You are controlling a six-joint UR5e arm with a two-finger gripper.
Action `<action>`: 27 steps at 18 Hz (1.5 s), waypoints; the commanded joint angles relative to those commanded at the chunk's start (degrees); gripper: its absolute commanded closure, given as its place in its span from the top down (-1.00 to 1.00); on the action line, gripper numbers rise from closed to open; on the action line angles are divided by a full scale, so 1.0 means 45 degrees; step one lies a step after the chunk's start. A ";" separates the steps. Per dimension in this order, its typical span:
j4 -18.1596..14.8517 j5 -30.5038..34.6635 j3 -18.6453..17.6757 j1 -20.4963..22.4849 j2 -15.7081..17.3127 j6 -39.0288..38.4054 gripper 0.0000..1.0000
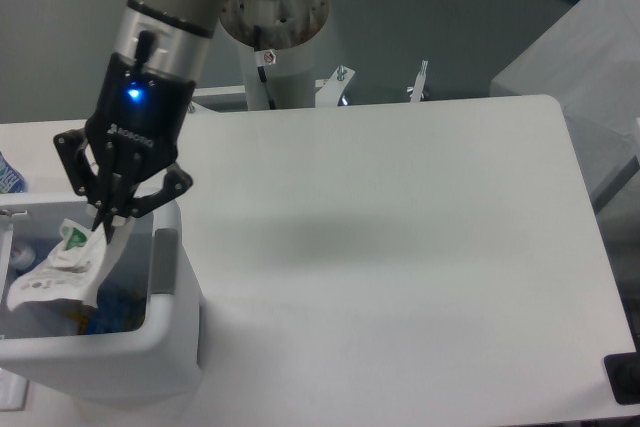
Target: Place the trash in the trash can
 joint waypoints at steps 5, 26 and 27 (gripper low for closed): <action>0.0020 0.0000 -0.0156 -0.0390 -0.0488 0.0040 -0.66; 0.0000 0.0546 0.0195 0.3024 0.0058 -0.1308 1.00; 0.0000 0.0663 0.0214 0.3259 0.0058 -0.1288 1.00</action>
